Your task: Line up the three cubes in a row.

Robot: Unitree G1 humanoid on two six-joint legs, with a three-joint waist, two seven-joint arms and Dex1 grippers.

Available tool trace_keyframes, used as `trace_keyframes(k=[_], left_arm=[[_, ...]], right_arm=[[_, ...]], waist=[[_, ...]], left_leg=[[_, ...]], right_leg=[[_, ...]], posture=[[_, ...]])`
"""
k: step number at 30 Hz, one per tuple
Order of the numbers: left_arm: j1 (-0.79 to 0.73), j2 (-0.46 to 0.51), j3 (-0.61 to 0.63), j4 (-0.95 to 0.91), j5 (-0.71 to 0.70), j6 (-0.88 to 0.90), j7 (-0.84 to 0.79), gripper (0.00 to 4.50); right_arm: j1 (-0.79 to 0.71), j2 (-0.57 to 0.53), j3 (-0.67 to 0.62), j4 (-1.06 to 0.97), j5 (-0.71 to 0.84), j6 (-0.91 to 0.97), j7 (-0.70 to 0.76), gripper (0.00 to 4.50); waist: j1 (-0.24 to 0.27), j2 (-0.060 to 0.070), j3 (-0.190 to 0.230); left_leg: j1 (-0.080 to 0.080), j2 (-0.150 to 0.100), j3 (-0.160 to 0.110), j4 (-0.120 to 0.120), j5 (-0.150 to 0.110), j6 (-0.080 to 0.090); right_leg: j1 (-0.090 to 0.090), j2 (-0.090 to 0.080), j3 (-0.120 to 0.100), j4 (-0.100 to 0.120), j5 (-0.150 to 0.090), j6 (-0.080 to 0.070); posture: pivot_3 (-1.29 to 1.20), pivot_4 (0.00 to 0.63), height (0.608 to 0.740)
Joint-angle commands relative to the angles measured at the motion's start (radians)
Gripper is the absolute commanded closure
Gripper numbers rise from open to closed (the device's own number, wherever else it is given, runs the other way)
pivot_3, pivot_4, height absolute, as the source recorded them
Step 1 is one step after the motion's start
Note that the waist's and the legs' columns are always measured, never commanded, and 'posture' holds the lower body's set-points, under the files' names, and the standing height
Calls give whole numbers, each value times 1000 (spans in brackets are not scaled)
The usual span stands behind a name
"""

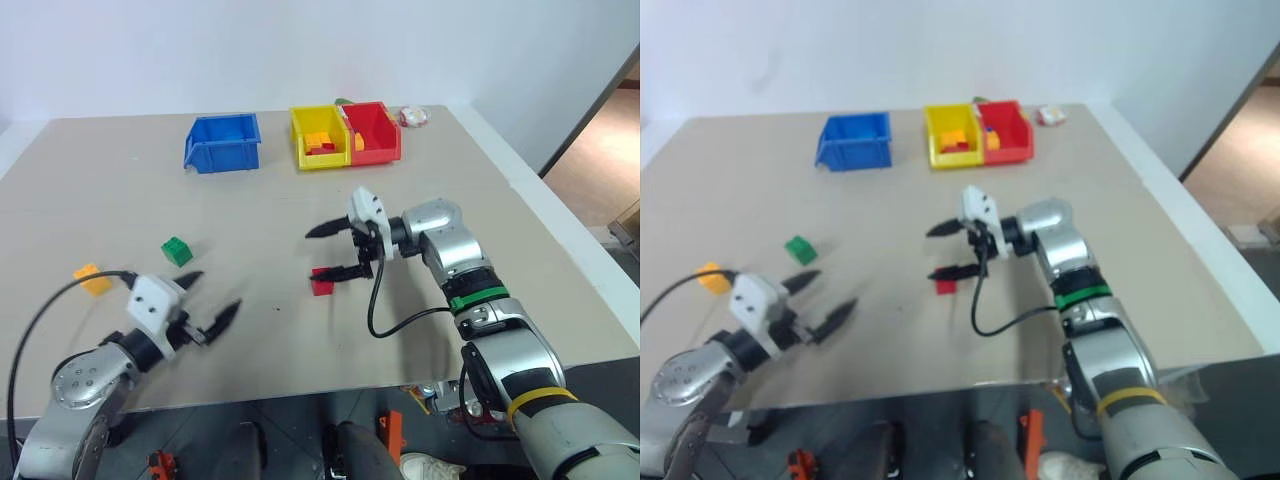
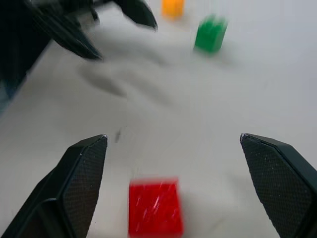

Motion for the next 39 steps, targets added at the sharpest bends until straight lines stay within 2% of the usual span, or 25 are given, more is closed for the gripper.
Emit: trace_keyframes(k=[1,3,7,13,22,29,30,31,36,38,39], left_arm=[[-55,-13,115,14,-12,33,107,0],[-88,6,136,55,-7,70,126,0],[-152,84,140,150,-8,102,62,0],[-310,218,68,347,0,180,-66,0],[-476,291,-39,574,60,189,-180,0],[-622,298,-122,783,124,151,-266,0],[-638,295,-131,802,131,145,-277,523],[-650,290,-137,817,135,135,-285,674],[-676,274,-156,838,149,127,-302,2633],[-671,272,-161,835,150,129,-311,3166],[-667,272,-163,834,152,128,-315,3154]], right_arm=[[25,-5,-43,-139,41,34,-70,43],[49,-11,-39,-203,56,66,-82,43],[86,-16,-30,-282,89,117,-80,43],[133,-15,-19,-346,102,125,-105,43],[154,-16,-15,-381,104,126,-153,43],[152,-26,-14,-370,95,106,-171,43],[151,-26,-14,-368,94,103,-172,0],[151,-27,-13,-366,94,101,-173,0],[152,-35,-12,-367,91,94,-180,0],[154,-39,-11,-368,90,92,-181,0],[154,-41,-10,-368,89,89,-181,0]], waist=[[1,0,0],[1,0,0],[1,0,0],[1,0,0],[0,-1,0],[0,-1,0],[0,-1,0],[0,-1,0],[-1,-1,0],[-1,-1,0],[-1,-1,0]], left_leg=[[0,0,0,0,0,0],[0,0,0,0,0,0],[0,0,1,0,0,0],[0,0,0,0,0,0],[-1,1,0,0,-2,-3],[-1,1,0,-1,-2,-3],[-1,1,0,0,-2,-3],[-1,1,1,0,-2,-3],[-1,1,1,0,-2,-3],[-1,1,1,0,-2,-3],[-1,1,1,0,-2,-3]], right_leg=[[0,0,0,0,0,0],[0,0,0,0,0,0],[0,0,0,0,0,0],[0,1,-1,0,0,0],[-1,2,-1,0,1,2],[-1,2,-1,0,2,3],[-1,2,-1,0,2,3],[-1,2,-1,0,2,3],[-1,2,0,0,3,5],[-1,2,0,0,3,5],[-1,2,0,0,3,5]], posture=[[0,150,740],[0,150,740],[0,150,740],[0,150,740],[0,150,740],[0,150,740],[0,150,740],[0,150,740],[0,150,740],[0,150,740],[0,150,740]])
